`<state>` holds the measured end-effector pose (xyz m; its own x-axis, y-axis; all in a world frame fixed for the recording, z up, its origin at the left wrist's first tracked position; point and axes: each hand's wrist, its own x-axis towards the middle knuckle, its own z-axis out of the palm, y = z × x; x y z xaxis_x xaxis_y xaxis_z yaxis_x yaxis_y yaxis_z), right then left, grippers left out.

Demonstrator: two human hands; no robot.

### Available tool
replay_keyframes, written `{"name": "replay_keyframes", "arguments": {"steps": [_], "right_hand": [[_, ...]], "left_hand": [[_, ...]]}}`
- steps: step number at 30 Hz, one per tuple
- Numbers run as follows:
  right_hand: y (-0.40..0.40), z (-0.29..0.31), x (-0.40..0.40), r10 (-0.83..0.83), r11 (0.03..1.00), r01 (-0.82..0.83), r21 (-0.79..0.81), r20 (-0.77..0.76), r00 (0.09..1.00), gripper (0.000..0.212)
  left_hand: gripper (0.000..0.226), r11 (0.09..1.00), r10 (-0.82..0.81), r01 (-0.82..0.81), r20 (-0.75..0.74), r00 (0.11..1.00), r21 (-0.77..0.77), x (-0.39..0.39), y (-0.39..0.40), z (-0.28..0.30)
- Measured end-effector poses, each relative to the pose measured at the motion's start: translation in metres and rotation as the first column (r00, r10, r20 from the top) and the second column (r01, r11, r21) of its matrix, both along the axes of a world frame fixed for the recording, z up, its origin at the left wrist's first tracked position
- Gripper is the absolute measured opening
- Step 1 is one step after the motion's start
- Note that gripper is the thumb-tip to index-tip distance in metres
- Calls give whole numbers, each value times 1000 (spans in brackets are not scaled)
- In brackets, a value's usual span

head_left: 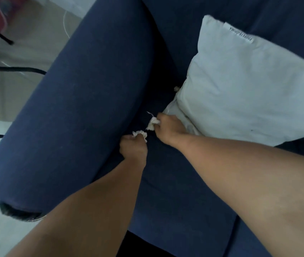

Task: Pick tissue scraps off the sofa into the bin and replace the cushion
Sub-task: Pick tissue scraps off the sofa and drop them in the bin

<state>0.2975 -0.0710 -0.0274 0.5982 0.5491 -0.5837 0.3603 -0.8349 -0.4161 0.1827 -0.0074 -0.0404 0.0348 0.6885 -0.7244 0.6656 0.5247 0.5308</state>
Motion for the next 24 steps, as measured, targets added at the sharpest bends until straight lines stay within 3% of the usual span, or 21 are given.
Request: {"name": "replay_keyframes", "arguments": {"steps": [6,17,24], "right_hand": [[-11,45,-41,64,996,-60,-67,50,997,12],[-4,78,-171,210,962,-207,-176,1,978,13],[39,71,-287,326,914,-333,-230,-69,943,16]], "left_hand": [[14,998,-66,65,-75,995,-15,-52,-13,35],[14,994,-18,0,-171,985,-106,-197,-23,57],[14,988,129,-143,-188,974,-63,-319,11,56]]}}
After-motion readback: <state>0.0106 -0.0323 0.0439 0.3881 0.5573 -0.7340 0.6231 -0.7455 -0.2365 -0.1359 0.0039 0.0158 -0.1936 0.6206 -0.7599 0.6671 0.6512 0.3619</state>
